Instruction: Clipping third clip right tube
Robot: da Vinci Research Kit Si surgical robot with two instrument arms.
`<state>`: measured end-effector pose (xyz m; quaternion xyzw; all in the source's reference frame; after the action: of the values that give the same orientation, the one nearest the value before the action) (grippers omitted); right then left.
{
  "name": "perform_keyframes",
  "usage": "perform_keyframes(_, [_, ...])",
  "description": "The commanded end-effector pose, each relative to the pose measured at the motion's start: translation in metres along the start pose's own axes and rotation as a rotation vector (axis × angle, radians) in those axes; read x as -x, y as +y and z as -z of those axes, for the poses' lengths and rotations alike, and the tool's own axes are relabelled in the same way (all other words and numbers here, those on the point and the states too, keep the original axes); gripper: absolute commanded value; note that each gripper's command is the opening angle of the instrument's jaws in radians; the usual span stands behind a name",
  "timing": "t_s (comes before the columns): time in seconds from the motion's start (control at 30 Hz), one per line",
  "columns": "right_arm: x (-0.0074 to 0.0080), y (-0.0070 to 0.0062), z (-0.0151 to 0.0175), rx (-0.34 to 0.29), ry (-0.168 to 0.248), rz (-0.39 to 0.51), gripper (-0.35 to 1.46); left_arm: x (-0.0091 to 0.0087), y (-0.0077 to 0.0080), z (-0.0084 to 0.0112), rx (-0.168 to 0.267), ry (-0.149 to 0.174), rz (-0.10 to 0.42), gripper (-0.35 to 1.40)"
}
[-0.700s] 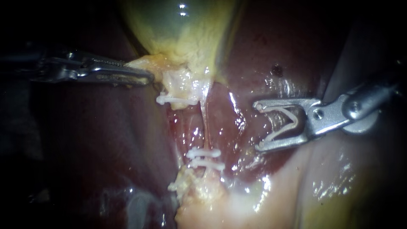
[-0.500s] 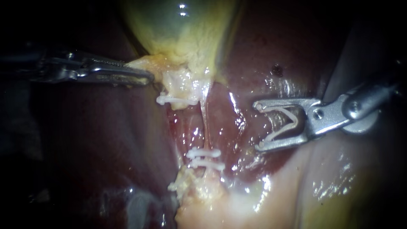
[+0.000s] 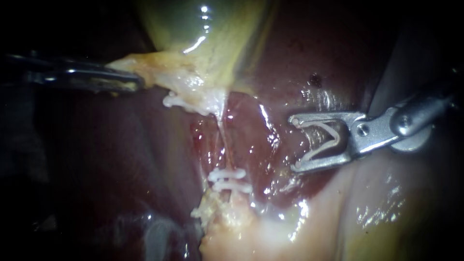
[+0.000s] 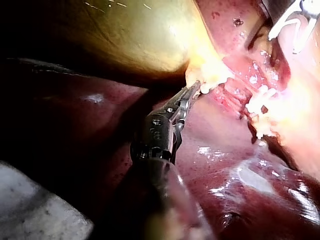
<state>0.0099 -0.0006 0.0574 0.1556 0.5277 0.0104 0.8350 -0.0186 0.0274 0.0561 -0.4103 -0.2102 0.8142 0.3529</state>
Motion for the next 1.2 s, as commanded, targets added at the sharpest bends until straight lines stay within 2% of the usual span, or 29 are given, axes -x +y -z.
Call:
perform_keyframes(0.03, [0.0000,0.0000,0.0000,0.000,0.000,0.000,0.50,-0.0005,0.0002,0.0005,-0.002,0.007,-0.005,-0.35])
perform_keyframes(0.17, [0.0000,0.0000,0.0000,0.000,0.000,-0.006,0.50,-0.0012,0.0010,0.0012,-0.003,0.016,-0.010,-0.35])
perform_keyframes(0.47, [-0.0003,0.0001,-0.0007,0.000,0.002,-0.031,0.50,-0.0009,0.0014,0.0009,-0.009,0.017,-0.011,-0.35])
perform_keyframes(0.7, [-0.0008,0.0002,-0.0035,-0.009,0.013,-0.131,0.50,-0.0006,0.0016,0.0000,-0.015,0.019,-0.012,-0.35])
perform_keyframes(0.87, [-0.0011,0.0010,-0.0062,-0.014,0.022,-0.228,0.50,-0.0007,0.0016,-0.0002,-0.016,0.019,-0.011,-0.35])
perform_keyframes(1.2, [-0.0006,0.0031,-0.0115,0.003,0.025,-0.321,0.50,-0.0007,0.0017,-0.0005,-0.015,0.019,-0.011,-0.35])
